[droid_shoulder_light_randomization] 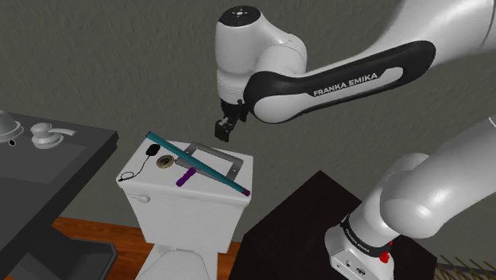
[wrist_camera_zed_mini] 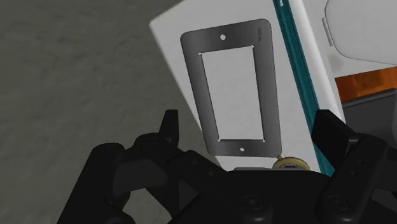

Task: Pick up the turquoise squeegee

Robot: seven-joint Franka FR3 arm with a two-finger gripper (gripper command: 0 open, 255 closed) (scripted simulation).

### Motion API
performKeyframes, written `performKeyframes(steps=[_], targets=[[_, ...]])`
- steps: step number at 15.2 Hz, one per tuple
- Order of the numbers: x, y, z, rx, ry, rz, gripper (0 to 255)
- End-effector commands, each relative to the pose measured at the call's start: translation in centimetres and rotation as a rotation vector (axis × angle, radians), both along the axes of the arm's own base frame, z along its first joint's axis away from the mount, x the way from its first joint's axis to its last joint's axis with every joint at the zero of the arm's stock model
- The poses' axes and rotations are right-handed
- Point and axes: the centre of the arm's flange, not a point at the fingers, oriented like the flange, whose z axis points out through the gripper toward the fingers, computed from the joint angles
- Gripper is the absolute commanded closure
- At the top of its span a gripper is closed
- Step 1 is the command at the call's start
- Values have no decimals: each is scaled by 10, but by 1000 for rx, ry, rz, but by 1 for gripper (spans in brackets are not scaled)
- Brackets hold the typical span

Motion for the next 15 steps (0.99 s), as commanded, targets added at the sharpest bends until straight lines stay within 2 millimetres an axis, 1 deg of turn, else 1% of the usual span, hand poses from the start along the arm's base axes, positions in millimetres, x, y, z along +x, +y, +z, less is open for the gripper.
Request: performKeyframes(steps=[1, 11, 12, 15], targets=[[9, 22, -16, -26, -17, 22, 0], [54, 120, -108, -162, -93, 131, 0], [56, 125, -113, -168, -97, 136, 0], [56, 125, -129, -168, -97, 136, 0]])
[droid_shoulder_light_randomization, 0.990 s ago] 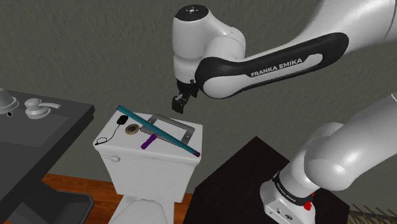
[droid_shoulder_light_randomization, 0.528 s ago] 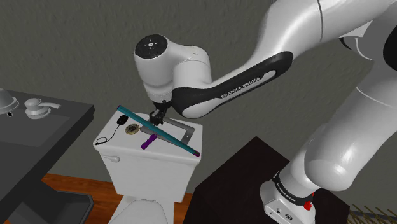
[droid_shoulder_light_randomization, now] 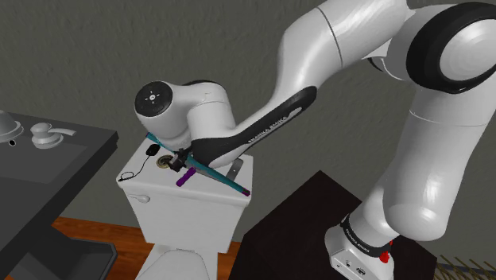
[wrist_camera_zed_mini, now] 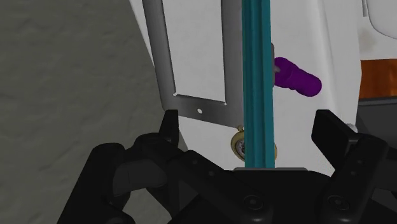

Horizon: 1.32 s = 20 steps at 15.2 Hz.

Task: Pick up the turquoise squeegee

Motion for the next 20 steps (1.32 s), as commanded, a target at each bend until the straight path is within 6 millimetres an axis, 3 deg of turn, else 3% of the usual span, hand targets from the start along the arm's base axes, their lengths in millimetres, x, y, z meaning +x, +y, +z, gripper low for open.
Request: performKeyframes(steps=[1, 6, 7, 16, 20], targets=[[1, 0, -12, -1, -1, 1, 0], [1, 0, -31, -1, -1, 1, 0], [0, 0, -31, -1, -1, 1, 255], [1, 0, -31, -1, -1, 1, 255], [1, 0, -10, -1, -1, 1, 255]])
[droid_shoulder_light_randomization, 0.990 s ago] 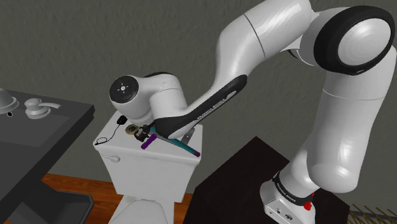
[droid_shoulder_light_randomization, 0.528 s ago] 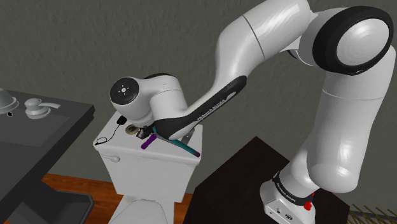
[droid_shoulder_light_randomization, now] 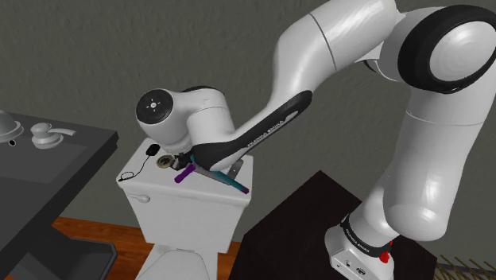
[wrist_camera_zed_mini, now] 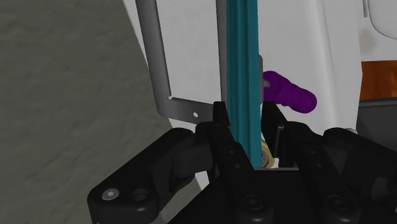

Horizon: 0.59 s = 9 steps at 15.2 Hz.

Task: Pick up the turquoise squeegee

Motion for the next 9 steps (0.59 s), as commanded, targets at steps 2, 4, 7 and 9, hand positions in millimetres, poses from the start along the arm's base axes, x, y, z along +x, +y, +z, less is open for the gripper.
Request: performKeyframes(steps=[2, 4, 7, 9], targets=[[0, 0, 16, 0, 0, 0, 255], [0, 0, 27, 0, 0, 0, 255], [0, 0, 42, 0, 0, 0, 255], [0, 0, 53, 0, 0, 0, 255]])
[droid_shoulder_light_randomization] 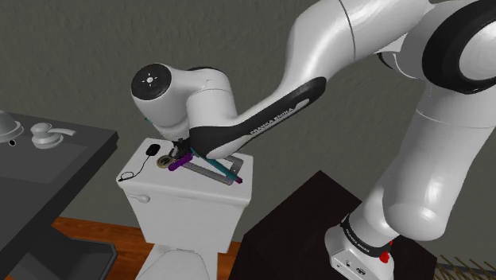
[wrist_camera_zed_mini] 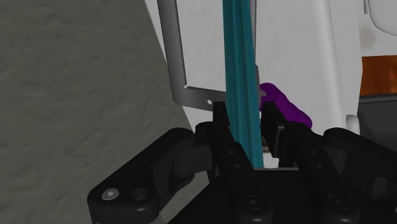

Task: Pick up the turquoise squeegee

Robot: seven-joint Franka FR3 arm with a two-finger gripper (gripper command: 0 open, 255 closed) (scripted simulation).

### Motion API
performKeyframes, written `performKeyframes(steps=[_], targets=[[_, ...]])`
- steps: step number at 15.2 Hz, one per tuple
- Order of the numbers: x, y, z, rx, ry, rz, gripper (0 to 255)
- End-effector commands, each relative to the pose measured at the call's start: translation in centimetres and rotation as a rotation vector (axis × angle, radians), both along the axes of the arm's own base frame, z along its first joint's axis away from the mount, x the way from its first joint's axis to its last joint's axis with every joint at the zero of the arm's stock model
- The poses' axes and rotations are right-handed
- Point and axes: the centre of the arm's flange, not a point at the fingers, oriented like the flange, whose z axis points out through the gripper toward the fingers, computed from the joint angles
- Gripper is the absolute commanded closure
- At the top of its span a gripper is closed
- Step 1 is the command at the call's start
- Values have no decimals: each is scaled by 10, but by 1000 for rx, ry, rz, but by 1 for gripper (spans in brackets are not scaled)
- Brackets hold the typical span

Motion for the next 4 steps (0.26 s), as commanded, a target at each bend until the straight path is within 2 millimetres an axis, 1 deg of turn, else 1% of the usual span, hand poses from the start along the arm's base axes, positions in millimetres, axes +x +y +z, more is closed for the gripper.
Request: performKeyframes(steps=[1, 2, 4], targets=[[0, 0, 11, 0, 0, 0, 255], [0, 0, 16, 0, 0, 0, 255], [0, 0, 17, 0, 0, 0, 255]])
